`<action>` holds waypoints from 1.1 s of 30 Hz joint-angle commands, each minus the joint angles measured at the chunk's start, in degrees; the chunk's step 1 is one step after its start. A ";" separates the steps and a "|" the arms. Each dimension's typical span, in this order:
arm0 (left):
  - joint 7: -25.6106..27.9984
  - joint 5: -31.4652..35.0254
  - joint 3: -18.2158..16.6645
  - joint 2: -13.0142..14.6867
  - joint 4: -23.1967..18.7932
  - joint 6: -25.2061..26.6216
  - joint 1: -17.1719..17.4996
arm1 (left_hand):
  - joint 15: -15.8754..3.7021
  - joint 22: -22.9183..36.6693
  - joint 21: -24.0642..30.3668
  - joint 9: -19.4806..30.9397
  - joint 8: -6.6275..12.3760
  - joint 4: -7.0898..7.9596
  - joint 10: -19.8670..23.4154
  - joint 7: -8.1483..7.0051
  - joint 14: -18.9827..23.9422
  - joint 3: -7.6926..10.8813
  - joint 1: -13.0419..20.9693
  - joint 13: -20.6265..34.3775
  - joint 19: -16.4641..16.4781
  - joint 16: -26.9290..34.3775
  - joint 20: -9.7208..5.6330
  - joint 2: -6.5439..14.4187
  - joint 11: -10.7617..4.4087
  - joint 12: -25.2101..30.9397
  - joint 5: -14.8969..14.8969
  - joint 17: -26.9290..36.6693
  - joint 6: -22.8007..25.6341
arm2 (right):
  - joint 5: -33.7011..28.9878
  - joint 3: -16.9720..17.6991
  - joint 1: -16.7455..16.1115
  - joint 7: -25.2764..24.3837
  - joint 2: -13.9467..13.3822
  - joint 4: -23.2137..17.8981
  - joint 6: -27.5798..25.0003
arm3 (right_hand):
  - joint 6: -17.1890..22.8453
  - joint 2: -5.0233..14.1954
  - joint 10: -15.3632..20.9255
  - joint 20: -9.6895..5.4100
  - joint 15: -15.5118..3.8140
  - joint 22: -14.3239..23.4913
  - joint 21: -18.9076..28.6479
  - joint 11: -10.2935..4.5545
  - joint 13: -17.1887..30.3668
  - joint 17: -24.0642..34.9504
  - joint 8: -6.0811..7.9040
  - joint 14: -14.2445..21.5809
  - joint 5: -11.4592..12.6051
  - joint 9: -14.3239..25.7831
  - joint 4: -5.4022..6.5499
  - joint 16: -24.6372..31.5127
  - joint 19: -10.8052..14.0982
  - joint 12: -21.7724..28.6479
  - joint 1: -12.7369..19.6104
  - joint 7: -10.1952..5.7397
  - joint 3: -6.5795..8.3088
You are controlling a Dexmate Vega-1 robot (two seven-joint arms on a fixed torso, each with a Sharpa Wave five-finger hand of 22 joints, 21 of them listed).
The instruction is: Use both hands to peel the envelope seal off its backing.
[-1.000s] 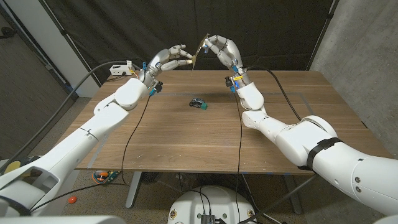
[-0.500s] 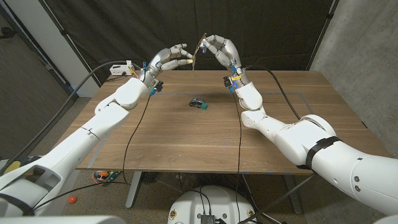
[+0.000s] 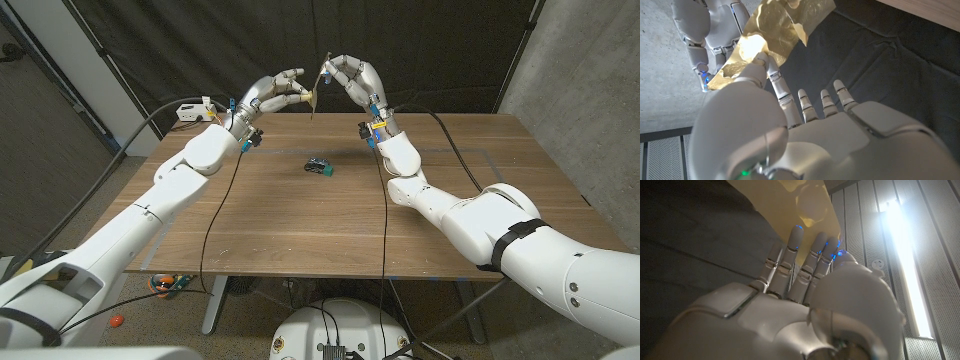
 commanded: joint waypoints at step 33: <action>9.92 10.16 -5.64 -0.75 -6.24 -11.57 9.04 | 0.06 0.43 -1.60 -1.97 -1.05 1.19 -15.66 -2.42 -14.13 -1.36 2.02 -1.55 -4.54 -3.94 -2.56 2.54 0.89 -4.80 0.11 -0.11 5.28 | -4.96 2.08 -2.92 -15.43 -0.20 -5.18 -6.42 | 1.47 1.05 1.75 -4.35 -9.32 -2.00 2.89 -0.04 0.76 0.95 0.81 1.56 0.85 -0.06 -1.04 -0.70 -1.41 -0.64 0.43 -0.62 0.39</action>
